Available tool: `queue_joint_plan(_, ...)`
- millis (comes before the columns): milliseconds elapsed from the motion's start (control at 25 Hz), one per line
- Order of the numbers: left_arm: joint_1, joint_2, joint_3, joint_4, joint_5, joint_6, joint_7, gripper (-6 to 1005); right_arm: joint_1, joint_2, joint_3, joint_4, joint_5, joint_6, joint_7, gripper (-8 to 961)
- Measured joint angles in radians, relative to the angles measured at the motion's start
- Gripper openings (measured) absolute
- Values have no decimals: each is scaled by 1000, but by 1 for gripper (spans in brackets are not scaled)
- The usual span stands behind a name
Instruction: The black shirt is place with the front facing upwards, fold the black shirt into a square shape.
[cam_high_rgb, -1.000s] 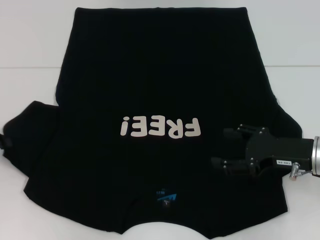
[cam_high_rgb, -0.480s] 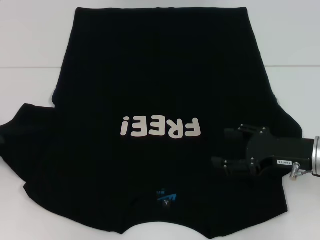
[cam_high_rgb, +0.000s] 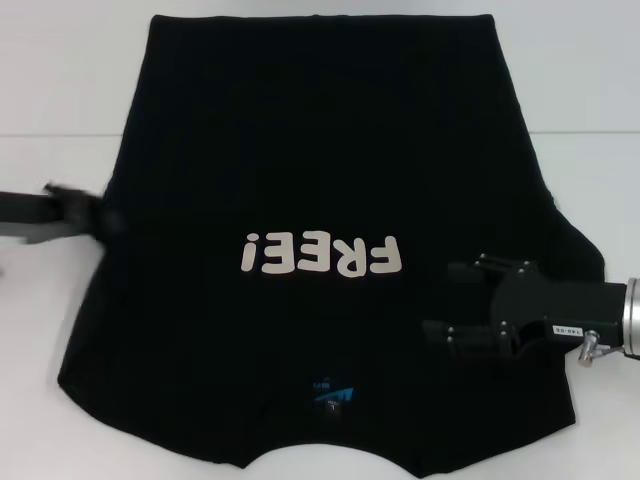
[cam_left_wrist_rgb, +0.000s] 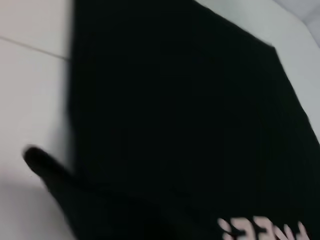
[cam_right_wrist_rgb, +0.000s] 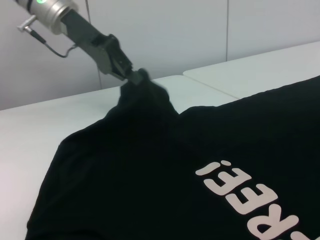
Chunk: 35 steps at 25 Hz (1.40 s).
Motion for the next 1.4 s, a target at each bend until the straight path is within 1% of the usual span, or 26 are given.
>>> queue_joint_plan(40, -13, -14, 40, 10, 1, 0, -5, 3, 0, 0, 0, 0, 0, 0, 0, 941)
queue_joint_plan(80, -21, -23, 69, 15, 1, -3, -9, 3, 1, 1, 0, 1, 0, 0, 0, 942)
queue_joint_plan(160, -34, -51, 138, 27, 2, -22, -18, 3, 1, 1, 0, 2, 0, 0, 0, 942)
queue_joint_plan(240, -38, -68, 167, 32, 3, -40, -20, 3, 1, 1, 0, 2, -1, -1, 1, 942)
queue_joint_plan(280, -38, -79, 177, 32, 3, -51, -20, 4, 0, 1, 0, 3, -1, -2, 1, 942)
queue_joint_plan(360, -35, -89, 177, 32, -3, -62, -17, 4, -1, 1, -1, 3, -1, -4, 2, 942)
queue_joint_plan(440, -27, -93, 166, 26, -28, -60, -9, 5, -2, 1, -2, 3, -1, -4, 5, 942)
queue_joint_plan(480, -22, -92, 161, 21, -47, -54, -1, 26, -2, 1, -2, 3, -1, -4, 6, 942)
queue_joint_plan(600, -2, -74, 147, -21, -153, -10, 61, 90, -5, 1, 5, 3, 0, -6, 9, 942)
queue_joint_plan(680, 15, -56, 116, -72, -262, 52, 160, 132, -6, 0, 10, 0, 4, -8, 34, 942)
queue_joint_plan(760, 42, -53, 78, -104, -364, 128, 309, 175, -7, -5, 14, -11, 6, -7, 99, 942)
queue_joint_plan(840, 87, -69, 53, -112, -455, 211, 498, 217, -9, -17, 15, -33, 6, -6, 211, 942)
queue_joint_plan(880, 104, -77, 49, -112, -479, 234, 564, 275, -9, -26, 14, -51, 4, -7, 289, 942)
queue_joint_plan(920, 132, -89, 47, -111, -505, 267, 675, 333, -9, -37, 11, -71, -2, -8, 375, 942)
queue_joint_plan(960, 147, -95, 47, -110, -513, 282, 733, 391, -10, -50, 9, -96, -13, -9, 468, 942)
queue_joint_plan(1000, 171, -104, 48, -110, -520, 309, 830, 449, -10, -66, 6, -124, -35, -11, 585, 942)
queue_joint_plan(1120, 211, -116, 53, -114, -518, 352, 996, 636, -2, -118, 4, -193, -126, -31, 887, 941)
queue_joint_plan(1160, 224, -121, 54, -116, -515, 357, 1039, 698, 5, -136, 5, -212, -162, -43, 977, 941)
queue_joint_plan(1240, 240, -129, 57, -117, -513, 357, 1081, 762, 22, -163, 10, -245, -247, -65, 1136, 941)
queue_joint_plan(1320, 249, -132, 67, -117, -507, 350, 1098, 827, 40, -179, 15, -280, -343, -83, 1286, 941)
queue_joint_plan(1400, 251, -133, 79, -116, -486, 345, 1102, 891, 59, -181, 19, -307, -423, -100, 1375, 941)
